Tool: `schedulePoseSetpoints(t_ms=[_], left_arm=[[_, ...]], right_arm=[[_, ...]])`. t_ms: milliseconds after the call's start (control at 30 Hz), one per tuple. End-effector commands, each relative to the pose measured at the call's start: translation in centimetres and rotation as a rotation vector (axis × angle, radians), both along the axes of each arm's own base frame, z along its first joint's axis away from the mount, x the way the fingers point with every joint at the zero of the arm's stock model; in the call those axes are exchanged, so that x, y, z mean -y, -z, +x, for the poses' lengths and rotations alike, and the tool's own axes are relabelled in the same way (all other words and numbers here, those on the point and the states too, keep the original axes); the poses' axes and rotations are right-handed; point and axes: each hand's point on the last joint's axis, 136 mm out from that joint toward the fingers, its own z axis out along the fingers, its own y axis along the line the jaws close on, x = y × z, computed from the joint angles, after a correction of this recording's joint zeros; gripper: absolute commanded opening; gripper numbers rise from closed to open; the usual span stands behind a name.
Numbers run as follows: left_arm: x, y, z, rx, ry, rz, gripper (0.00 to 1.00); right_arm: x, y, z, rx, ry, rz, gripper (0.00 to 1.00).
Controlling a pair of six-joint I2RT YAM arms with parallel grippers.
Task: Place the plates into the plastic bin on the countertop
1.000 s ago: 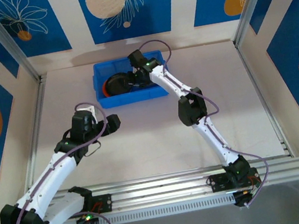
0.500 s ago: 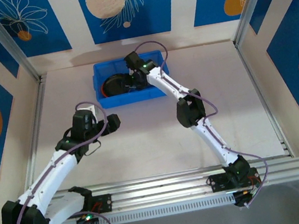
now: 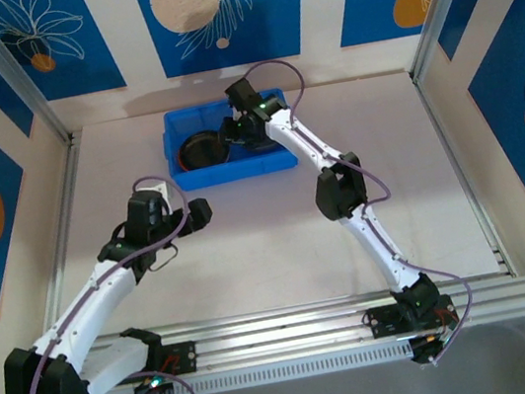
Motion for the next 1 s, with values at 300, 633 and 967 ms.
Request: schedulePoseSetpoints(t_ms=[300, 633, 967], left_arm=[[0.0, -6.4, 2.9, 0.182, 0.025, 0.048, 1.0], [-0.9, -7.1, 3.2, 0.278, -0.027, 0.087, 1.0], [-2.6, -4.9, 2.2, 0.396, 0.013, 0.395, 1.0]], right_arm=[[0.5, -13.6, -5.3, 0.226, -0.169, 0.051, 0.47], [9.3, -13.9, -15.2, 0.316, -0.111, -0.046, 0.99], [20.4, -11.9, -24.0, 0.733, 0.065, -0.273, 0.99]])
